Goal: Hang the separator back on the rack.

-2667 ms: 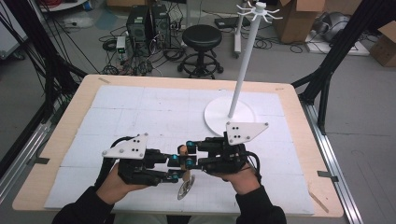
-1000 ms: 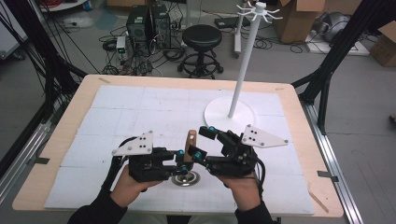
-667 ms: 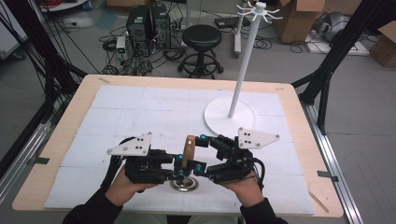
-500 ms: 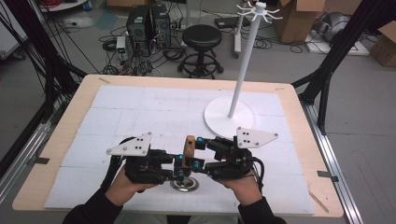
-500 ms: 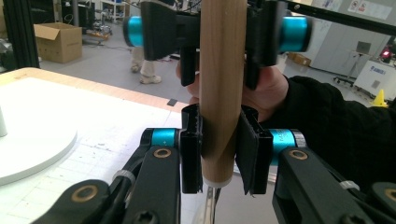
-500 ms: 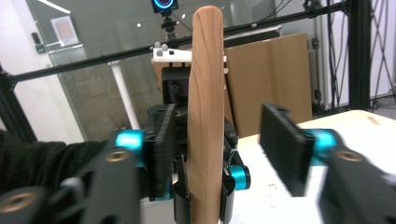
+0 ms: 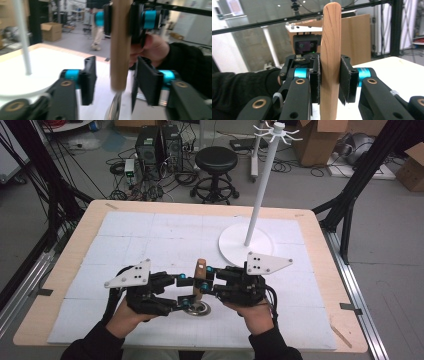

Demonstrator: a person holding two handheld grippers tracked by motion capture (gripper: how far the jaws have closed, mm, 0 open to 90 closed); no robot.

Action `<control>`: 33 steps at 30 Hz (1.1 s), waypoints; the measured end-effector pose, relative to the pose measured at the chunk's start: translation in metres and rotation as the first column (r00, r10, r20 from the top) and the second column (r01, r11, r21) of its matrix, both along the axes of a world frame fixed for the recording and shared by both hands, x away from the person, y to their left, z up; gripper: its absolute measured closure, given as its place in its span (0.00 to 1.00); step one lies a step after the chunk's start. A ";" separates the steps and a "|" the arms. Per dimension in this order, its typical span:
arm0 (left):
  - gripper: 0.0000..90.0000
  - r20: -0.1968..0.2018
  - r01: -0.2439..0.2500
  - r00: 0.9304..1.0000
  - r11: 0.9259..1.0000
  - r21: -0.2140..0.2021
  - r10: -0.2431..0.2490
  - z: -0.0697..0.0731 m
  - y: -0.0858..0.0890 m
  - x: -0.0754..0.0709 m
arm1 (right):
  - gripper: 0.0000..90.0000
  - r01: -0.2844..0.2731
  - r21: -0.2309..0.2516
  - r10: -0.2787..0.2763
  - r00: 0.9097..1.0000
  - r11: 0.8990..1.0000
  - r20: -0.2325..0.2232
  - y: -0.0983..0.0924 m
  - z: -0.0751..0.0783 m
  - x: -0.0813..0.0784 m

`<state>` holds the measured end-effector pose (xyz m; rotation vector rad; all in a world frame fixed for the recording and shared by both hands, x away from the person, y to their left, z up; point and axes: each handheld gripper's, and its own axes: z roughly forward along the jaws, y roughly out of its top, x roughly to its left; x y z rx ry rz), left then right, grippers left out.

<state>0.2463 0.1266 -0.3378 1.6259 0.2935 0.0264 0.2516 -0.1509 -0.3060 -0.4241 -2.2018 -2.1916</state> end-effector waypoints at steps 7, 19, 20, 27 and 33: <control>0.32 0.019 -0.168 0.986 0.985 0.027 0.167 -0.009 0.037 0.008 | 0.81 0.059 0.003 -0.059 0.998 0.998 -0.007 -0.004 0.001 0.013; 0.20 -0.001 -0.325 0.946 0.944 0.063 0.325 -0.036 0.078 0.017 | 0.81 0.195 -0.020 -0.195 0.981 0.981 0.012 -0.030 0.033 0.059; 0.20 0.001 -0.336 0.942 0.940 0.061 0.337 -0.036 0.080 0.017 | 0.81 0.207 -0.024 -0.206 0.978 0.978 0.020 -0.032 0.039 0.064; 0.19 0.006 -0.386 0.923 0.922 0.040 0.386 -0.038 0.091 0.018 | 0.81 0.239 -0.024 -0.238 0.970 0.971 0.040 -0.049 0.074 0.097; 0.20 0.009 -0.392 0.920 0.919 0.032 0.392 -0.038 0.094 0.018 | 0.81 0.276 -0.026 -0.275 0.960 0.961 0.049 -0.066 0.096 0.120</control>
